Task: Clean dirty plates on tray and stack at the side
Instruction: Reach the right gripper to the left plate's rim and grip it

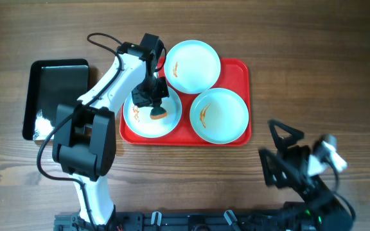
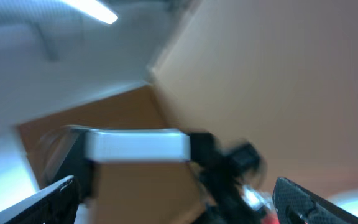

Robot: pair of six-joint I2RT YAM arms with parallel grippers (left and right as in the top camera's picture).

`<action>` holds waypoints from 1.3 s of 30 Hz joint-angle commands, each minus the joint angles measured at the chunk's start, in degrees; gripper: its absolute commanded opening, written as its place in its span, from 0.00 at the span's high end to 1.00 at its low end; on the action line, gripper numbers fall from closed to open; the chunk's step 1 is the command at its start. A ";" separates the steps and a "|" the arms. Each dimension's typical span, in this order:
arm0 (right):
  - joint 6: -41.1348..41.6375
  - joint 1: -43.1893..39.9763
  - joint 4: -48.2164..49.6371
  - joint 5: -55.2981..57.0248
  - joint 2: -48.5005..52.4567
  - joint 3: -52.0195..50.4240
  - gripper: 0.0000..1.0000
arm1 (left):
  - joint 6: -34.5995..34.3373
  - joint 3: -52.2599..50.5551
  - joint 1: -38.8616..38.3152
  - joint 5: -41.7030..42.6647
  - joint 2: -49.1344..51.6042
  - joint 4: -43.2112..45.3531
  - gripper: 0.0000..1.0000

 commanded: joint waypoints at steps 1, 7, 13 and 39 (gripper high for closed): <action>1.99 -0.24 -7.74 0.15 3.02 9.11 0.00 | -1.16 -0.24 -0.15 -0.59 0.39 0.02 0.96; -28.13 -0.24 -46.71 -2.86 28.30 40.24 0.00 | -1.16 -0.24 -0.15 -1.18 0.39 -0.07 0.96; -56.52 1.07 -92.06 3.48 60.41 73.46 0.00 | -1.16 -0.24 -0.15 -1.18 0.39 -0.04 0.96; -43.43 28.65 -86.18 17.94 112.74 88.52 0.48 | -0.90 -0.24 2.69 -4.00 0.39 1.09 0.96</action>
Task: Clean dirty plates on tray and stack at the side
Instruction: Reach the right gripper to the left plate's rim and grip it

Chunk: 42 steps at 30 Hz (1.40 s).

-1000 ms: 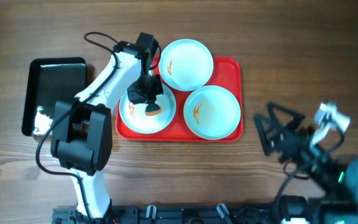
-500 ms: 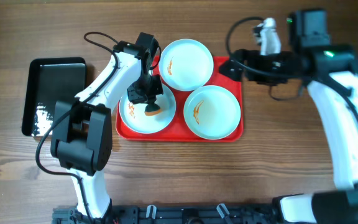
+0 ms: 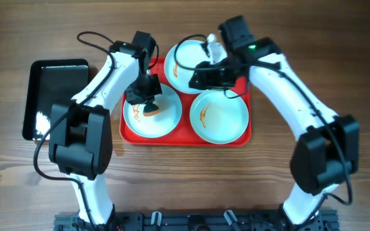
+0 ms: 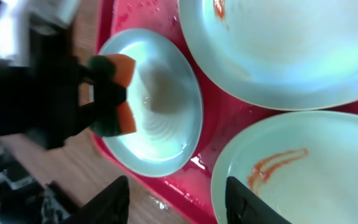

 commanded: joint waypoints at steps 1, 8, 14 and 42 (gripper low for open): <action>1.75 3.98 1.90 6.54 4.72 0.85 0.47 | -0.70 -0.13 0.04 -0.74 0.37 0.20 0.96; 4.09 7.45 4.55 12.46 10.25 0.85 0.52 | -0.70 -0.13 0.11 -2.43 0.37 -0.31 0.96; 2.58 7.67 7.02 12.50 10.78 0.85 0.56 | -0.72 -0.13 0.11 -3.08 0.37 -0.28 0.96; -1.27 7.93 12.50 8.15 13.44 -5.60 0.64 | -0.76 -0.13 1.70 -4.28 0.37 -0.26 0.95</action>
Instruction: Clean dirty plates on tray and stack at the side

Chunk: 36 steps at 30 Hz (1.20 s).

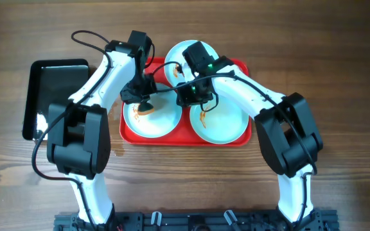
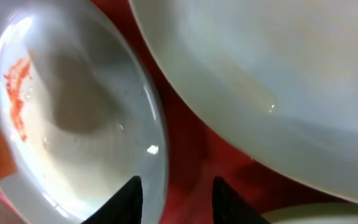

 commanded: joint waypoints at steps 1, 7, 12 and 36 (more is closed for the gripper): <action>-0.09 0.26 2.91 -1.31 1.31 -3.78 0.67 | -0.79 -0.13 0.20 -0.94 0.37 -0.02 0.94; 1.18 0.24 4.09 -1.29 1.31 -4.90 0.75 | -0.79 -0.13 0.20 -0.92 0.37 0.20 0.92; 2.97 0.46 4.46 -1.14 1.31 -4.90 0.80 | -0.79 -0.13 0.20 -0.92 0.37 0.17 0.91; 11.21 3.06 6.86 3.96 1.29 -4.83 0.96 | -0.76 -6.95 0.13 8.33 0.37 5.14 0.96</action>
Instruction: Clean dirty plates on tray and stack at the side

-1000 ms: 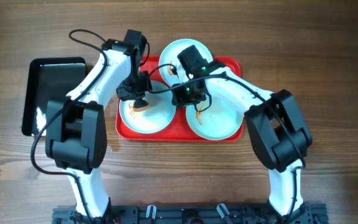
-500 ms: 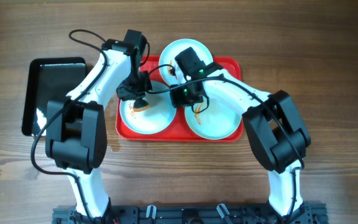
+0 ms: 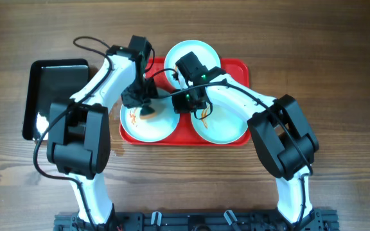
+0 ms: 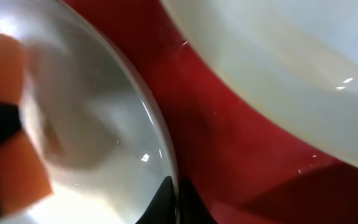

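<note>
A red tray (image 3: 239, 69) carries three pale blue plates. My left gripper (image 3: 144, 102) is shut on an orange and dark sponge (image 3: 146, 114) pressed onto the left plate (image 3: 153, 128), which has a faint red smear near its left side. My right gripper (image 3: 180, 102) is at that plate's right rim. In the right wrist view the right gripper (image 4: 173, 196) is shut on the rim of the left plate (image 4: 92, 124), with the sponge (image 4: 11, 168) at the far left. The back plate (image 3: 201, 51) and right plate (image 3: 227, 128) both lie under my right arm.
A black tray (image 3: 53, 83) lies on the wooden table left of the red tray. The back plate (image 4: 278, 74) fills the upper right of the right wrist view, with a bare strip of red tray (image 4: 229, 149) between the plates. Both arms cross over the tray's middle.
My right gripper, which stood open astride the left plate's right rim, is now shut on that rim. The sponge in my left gripper has shifted a little on the plate.
At first my left gripper held the sponge on the left plate while my right arm was folded at the table's front right. Then my right arm was over the tray near the back plate. Later its open jaws straddled the left plate's rim, and now they grip it.
</note>
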Robot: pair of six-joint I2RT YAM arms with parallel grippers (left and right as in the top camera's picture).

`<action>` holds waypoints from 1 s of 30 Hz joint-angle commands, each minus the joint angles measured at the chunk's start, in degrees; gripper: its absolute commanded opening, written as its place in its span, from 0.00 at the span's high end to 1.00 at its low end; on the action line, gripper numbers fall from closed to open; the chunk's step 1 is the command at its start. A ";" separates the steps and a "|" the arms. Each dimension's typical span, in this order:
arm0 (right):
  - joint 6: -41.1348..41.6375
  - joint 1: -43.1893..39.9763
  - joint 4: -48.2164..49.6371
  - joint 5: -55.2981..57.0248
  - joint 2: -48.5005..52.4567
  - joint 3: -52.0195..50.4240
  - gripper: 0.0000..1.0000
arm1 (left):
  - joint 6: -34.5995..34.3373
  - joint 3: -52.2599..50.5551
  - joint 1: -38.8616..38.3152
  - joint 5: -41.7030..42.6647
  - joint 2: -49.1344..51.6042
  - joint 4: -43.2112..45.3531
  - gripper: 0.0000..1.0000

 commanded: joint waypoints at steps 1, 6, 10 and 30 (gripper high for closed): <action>2.34 0.07 1.38 4.11 1.29 -0.57 0.96 | -0.74 -2.95 0.13 4.96 0.37 1.70 0.96; 2.56 0.07 3.74 4.39 1.29 -0.22 0.96 | -0.70 -3.17 -0.74 4.94 0.37 2.29 0.96; 5.60 0.07 3.54 9.46 1.09 -0.02 0.96 | -0.66 -3.19 -2.05 4.90 0.37 3.69 0.94; 5.18 -0.02 -0.52 13.66 -3.58 -0.02 0.95 | -0.81 -3.93 -4.11 -1.90 0.37 10.45 0.85</action>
